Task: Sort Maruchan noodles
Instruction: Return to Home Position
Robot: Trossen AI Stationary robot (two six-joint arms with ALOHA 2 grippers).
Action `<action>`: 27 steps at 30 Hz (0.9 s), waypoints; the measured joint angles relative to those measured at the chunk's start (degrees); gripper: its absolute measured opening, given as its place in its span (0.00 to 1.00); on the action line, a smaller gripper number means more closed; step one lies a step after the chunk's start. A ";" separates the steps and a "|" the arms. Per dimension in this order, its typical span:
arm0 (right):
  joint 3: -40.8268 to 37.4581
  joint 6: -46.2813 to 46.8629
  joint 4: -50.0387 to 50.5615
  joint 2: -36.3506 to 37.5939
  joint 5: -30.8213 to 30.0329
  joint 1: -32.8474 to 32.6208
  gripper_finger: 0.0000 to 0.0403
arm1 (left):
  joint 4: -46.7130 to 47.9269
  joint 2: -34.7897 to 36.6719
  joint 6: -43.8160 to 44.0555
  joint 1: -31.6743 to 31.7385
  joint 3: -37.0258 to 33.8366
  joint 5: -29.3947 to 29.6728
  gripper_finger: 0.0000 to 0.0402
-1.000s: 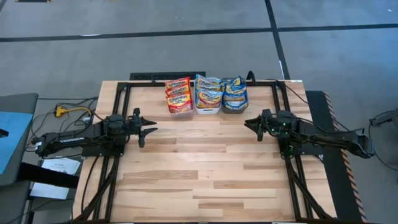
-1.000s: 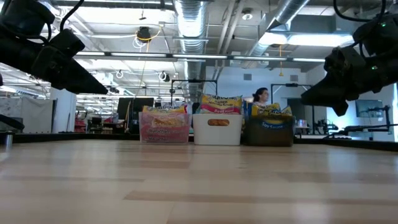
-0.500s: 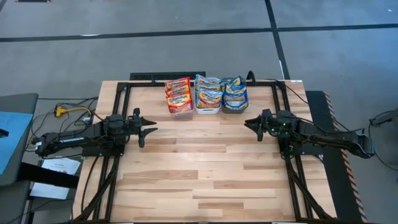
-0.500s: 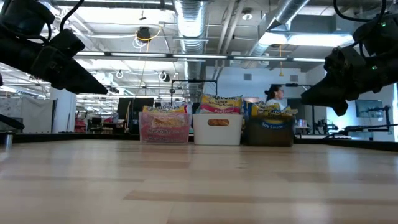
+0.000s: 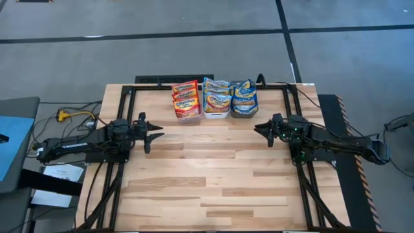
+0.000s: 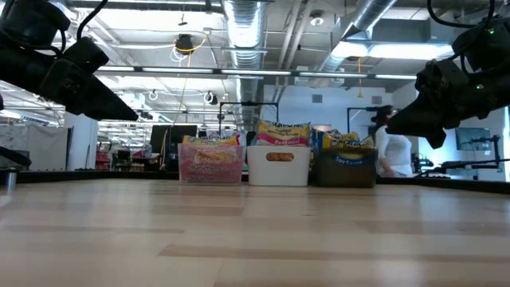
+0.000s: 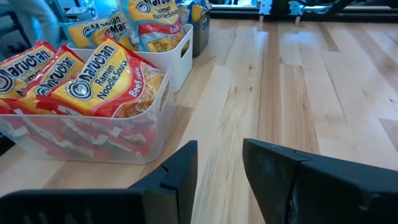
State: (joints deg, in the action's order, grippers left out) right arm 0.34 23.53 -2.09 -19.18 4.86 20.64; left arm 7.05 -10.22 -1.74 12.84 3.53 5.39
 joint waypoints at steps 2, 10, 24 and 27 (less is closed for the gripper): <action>0.00 0.00 0.00 0.00 0.00 0.00 0.32 | 0.00 0.00 0.00 0.00 0.00 0.00 0.30; -0.02 0.00 -0.02 0.00 0.00 0.00 0.32 | -0.02 0.85 0.02 0.00 0.00 -0.02 0.30; -0.02 0.00 -0.02 0.00 0.02 0.00 0.32 | -0.02 0.85 0.02 0.00 0.00 -0.02 0.30; -0.02 0.02 -0.02 0.00 0.01 0.00 0.32 | -0.02 0.85 0.02 0.00 -0.02 -0.02 0.30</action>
State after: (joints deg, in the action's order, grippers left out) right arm 0.32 23.55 -2.11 -19.18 4.87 20.64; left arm 7.03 -9.37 -1.72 12.84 3.51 5.37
